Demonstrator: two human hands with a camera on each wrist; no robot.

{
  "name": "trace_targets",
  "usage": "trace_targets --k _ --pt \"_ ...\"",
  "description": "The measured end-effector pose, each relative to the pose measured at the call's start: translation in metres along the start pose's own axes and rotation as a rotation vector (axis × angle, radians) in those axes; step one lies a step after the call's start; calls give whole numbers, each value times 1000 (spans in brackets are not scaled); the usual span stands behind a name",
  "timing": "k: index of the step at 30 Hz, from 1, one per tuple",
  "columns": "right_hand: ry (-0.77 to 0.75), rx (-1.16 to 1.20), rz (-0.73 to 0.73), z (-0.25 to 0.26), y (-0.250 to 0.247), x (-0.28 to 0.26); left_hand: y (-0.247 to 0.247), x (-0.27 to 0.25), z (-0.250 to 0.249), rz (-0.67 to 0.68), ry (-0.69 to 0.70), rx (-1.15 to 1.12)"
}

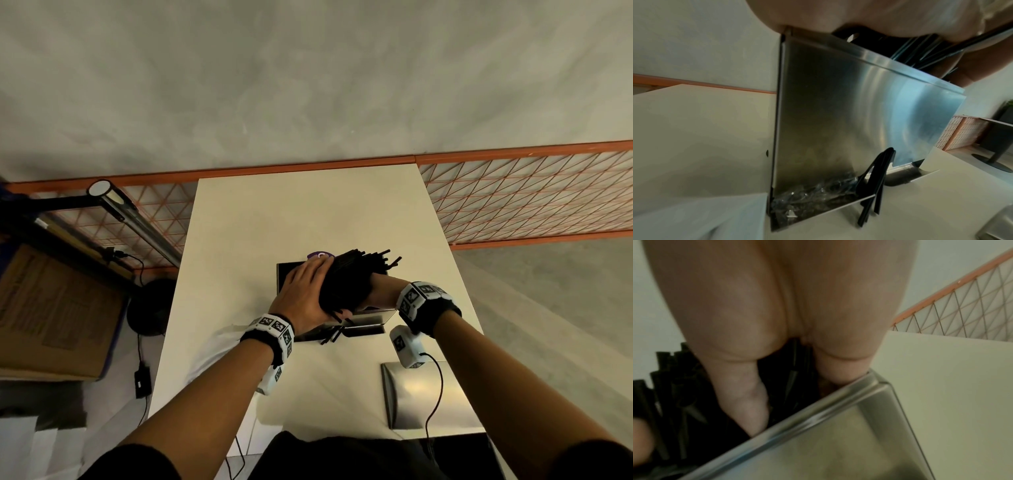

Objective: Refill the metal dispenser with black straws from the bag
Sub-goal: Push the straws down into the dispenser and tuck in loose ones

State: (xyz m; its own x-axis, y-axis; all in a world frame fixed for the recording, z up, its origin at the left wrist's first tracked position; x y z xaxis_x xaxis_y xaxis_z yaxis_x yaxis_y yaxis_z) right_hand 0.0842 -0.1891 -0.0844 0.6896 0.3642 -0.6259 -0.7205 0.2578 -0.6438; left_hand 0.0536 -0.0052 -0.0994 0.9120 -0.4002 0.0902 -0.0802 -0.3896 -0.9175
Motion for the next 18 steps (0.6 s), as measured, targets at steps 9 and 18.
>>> trace_targets --k 9,18 --pt "-16 -69 -50 -2 0 5 -2 -2 -3 -4 39 -24" --pt "-10 -128 -34 3 -1 9 1 -1 -2 10 -6 47"
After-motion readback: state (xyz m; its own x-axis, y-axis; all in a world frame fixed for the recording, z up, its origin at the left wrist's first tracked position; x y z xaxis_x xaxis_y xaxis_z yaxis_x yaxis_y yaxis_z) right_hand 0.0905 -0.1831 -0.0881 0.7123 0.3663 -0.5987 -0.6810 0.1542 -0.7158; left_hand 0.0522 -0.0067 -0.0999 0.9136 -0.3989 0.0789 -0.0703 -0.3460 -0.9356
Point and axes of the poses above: each hand's wrist, its own x-axis towards the middle knuckle, its own y-axis out of the palm, z = x × y, the point moved 4 cm from there along x, towards the middle knuckle, and after that the axes turned 1 degree about x, right-handed, at the moved point
